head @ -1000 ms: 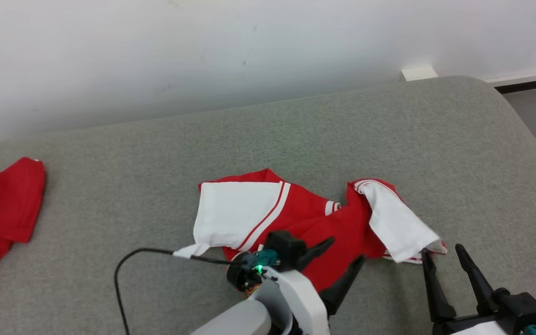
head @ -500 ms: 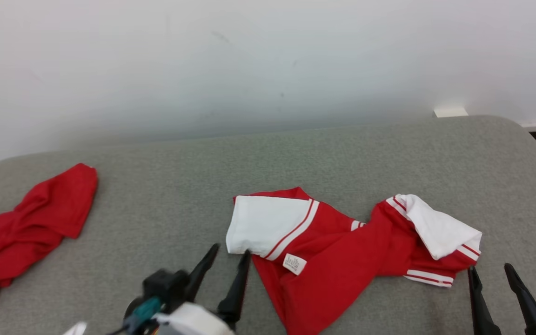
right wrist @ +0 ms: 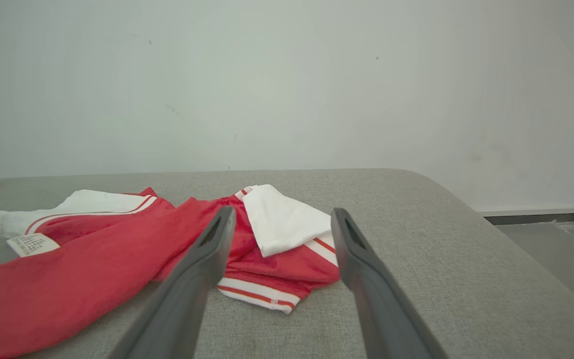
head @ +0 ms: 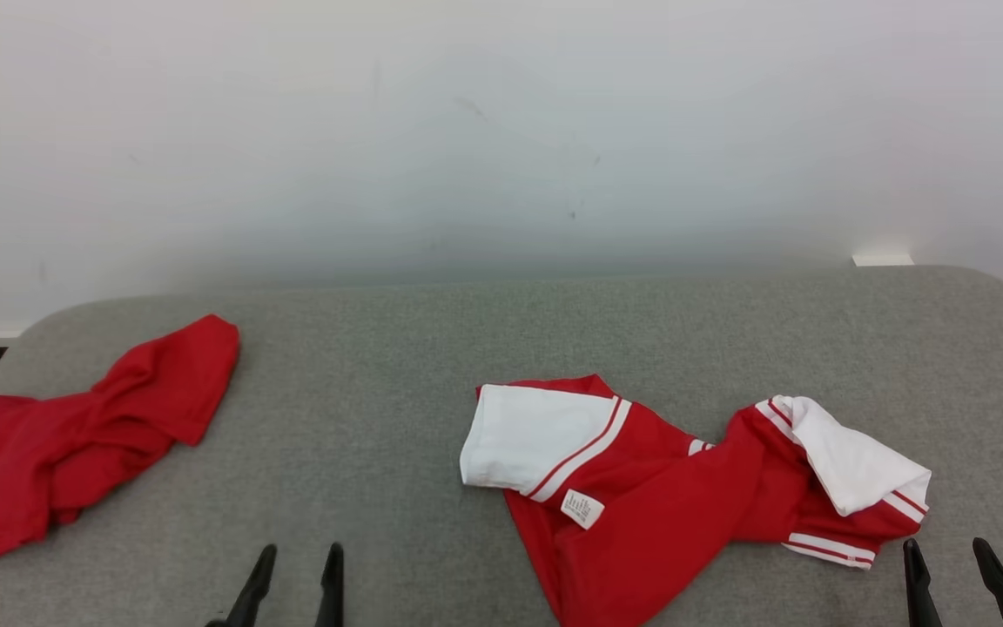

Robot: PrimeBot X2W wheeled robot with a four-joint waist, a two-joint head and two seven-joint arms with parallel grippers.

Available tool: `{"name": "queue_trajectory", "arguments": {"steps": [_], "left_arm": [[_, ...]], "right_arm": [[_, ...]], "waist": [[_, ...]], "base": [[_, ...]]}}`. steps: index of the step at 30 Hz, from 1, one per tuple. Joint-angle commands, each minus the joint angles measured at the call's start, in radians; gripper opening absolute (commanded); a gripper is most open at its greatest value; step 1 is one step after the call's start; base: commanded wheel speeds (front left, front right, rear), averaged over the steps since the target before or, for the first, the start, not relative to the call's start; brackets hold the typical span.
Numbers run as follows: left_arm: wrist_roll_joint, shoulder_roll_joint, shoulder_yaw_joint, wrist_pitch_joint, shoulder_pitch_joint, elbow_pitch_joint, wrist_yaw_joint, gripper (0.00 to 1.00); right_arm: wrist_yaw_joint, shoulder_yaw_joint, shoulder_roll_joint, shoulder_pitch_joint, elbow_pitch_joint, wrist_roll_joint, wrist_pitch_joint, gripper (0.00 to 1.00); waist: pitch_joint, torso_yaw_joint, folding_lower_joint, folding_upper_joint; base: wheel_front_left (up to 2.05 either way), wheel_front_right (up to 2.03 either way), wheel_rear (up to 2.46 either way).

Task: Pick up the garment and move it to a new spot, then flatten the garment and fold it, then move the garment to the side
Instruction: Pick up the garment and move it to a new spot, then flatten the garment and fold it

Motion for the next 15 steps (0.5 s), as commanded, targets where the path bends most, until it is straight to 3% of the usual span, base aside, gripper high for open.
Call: {"name": "queue_trajectory", "arguments": {"steps": [1,7,15], "left_arm": [[0.017,-0.004,0.013,0.0,0.019,-0.002,-0.011,1.0],[0.089,-0.055,0.101,0.0,0.063,-0.006,-0.089,1.0],[0.134,-0.091,0.147,0.0,0.07,0.009,-0.141,1.0]], "right_arm": [[-0.003,-0.006,-0.001,0.013,0.003,0.001,0.001,1.0],[-0.003,-0.003,0.006,0.02,0.015,0.005,0.001,1.0],[-0.003,0.011,0.01,0.004,0.024,0.007,0.001,1.0]], "waist": [[-0.006,0.003,0.0001,-0.0001],[-0.019,0.01,0.0001,-0.0001],[-0.019,0.008,0.0001,-0.0001]], "base": [[0.0,0.0,0.0],[0.0,0.0,0.0],[0.0,0.0,0.0]]}}
